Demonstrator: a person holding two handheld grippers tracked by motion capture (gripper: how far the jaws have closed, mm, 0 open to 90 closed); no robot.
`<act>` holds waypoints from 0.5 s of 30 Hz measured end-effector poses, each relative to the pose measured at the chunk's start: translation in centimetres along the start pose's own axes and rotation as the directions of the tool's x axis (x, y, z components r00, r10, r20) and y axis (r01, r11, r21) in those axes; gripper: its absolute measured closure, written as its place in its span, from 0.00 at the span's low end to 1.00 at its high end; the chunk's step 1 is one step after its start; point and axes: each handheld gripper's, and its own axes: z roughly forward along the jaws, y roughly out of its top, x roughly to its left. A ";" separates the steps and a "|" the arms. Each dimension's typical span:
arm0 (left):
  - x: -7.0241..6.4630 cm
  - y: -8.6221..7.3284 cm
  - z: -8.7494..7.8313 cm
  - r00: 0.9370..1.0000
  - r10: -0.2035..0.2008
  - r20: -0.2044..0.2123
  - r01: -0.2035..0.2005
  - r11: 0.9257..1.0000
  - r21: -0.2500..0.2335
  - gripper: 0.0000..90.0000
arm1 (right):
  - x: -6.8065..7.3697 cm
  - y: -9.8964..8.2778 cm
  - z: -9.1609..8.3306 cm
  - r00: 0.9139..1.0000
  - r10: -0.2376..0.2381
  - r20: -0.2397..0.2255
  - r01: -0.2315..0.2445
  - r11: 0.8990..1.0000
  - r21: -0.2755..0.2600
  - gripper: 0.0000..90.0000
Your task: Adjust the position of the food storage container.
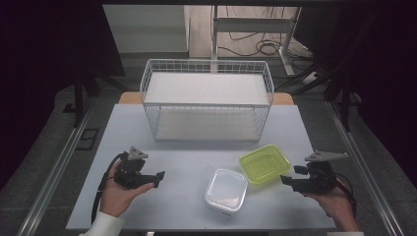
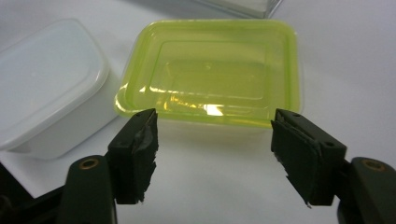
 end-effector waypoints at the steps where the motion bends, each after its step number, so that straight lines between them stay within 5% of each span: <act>1: 0.0 0.0 0.2 1.000 -0.001 0.003 0.001 1.000 0.005 0.21 | 0.3 -0.1 0.2 1.000 -0.012 0.001 0.012 0.999 0.032 0.40; 6: 0.0 0.1 0.4 1.000 0.003 0.003 -0.003 1.000 0.010 0.21 | 0.7 -0.4 0.9 0.998 -0.052 -0.019 0.053 0.994 0.096 0.46; 7: 0.0 0.0 0.4 1.000 0.001 0.006 -0.001 1.000 0.011 0.20 | 1.2 -0.5 1.7 0.997 -0.077 -0.021 0.079 0.986 0.146 0.49; 15: 0.1 -0.3 0.4 1.000 -0.016 -0.016 0.016 1.000 -0.006 0.21 | 1.8 -0.4 3.8 0.992 -0.109 -0.065 0.121 0.967 0.224 0.68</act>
